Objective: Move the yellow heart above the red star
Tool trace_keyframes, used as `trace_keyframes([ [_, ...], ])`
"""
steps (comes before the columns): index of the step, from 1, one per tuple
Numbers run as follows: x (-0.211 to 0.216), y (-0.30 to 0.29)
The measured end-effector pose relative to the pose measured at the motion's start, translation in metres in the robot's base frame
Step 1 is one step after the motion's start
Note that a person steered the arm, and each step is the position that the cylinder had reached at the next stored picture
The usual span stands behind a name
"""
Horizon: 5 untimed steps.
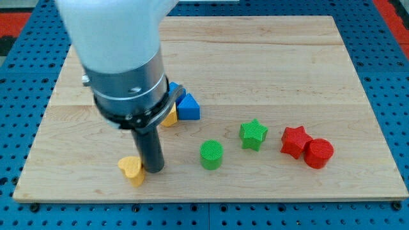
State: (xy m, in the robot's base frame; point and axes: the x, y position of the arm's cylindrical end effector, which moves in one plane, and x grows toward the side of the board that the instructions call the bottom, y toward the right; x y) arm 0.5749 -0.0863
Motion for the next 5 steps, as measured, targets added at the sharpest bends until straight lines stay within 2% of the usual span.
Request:
trace_keyframes([
  [3,-0.006,0.124],
  [4,0.005,0.131],
  [5,0.040,0.075],
])
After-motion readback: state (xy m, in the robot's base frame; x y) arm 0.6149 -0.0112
